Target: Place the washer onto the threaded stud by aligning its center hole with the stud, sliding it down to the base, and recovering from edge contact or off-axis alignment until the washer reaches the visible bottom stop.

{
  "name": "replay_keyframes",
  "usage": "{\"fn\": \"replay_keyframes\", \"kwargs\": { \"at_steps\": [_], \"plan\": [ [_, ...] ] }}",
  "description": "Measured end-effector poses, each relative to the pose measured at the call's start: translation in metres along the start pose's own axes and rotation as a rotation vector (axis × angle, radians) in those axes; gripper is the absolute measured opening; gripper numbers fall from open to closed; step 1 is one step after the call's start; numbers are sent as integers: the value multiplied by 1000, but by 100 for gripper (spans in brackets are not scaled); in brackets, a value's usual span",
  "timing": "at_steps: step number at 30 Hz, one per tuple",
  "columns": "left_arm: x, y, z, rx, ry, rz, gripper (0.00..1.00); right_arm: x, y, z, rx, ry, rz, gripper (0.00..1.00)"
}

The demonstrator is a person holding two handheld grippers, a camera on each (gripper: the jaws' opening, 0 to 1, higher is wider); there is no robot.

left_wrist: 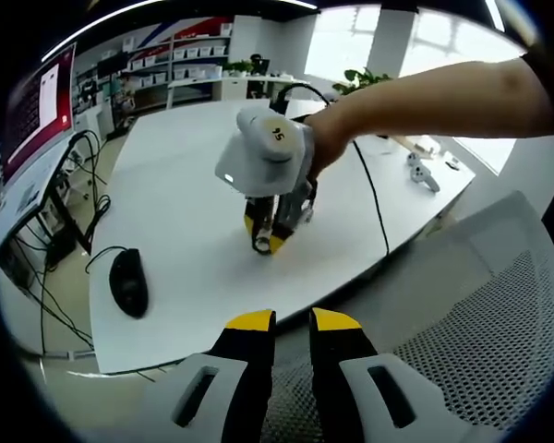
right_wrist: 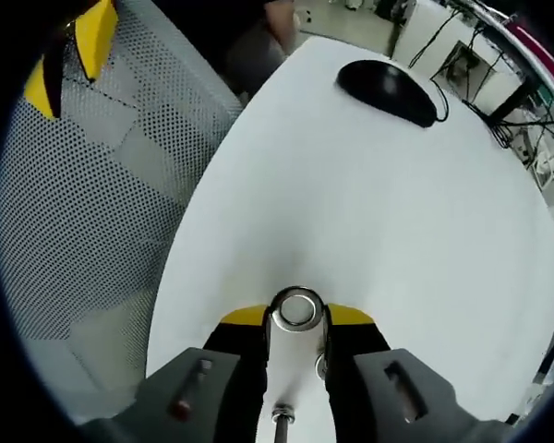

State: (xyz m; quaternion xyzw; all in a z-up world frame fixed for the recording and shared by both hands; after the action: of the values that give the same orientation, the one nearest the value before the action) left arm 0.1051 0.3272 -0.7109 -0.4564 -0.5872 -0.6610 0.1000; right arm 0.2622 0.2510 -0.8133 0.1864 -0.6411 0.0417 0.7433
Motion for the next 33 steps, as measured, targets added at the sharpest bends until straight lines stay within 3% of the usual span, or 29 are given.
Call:
{"fn": "replay_keyframes", "kwargs": {
  "at_steps": [18,33],
  "plan": [
    [0,0,0,4,4,-2,12,43,14,6,49,-21,-8,23],
    [1,0,0,3,3,-3,12,72,7,9,93,-20,48,23]
  ]
}}
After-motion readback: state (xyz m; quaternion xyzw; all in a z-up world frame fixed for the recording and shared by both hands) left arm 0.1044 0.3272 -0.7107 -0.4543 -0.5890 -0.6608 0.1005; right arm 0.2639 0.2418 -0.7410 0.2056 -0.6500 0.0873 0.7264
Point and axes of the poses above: the point that each gripper's makers call its tool centre point, and the gripper's own axes: x roughly backward along the fingers, z roughly to its left, y roughly out of its top, the point moved 5 cm from there along x, roughly backward along the fingers, and after that the axes turned 5 degrees about y, right-handed, at the moved point
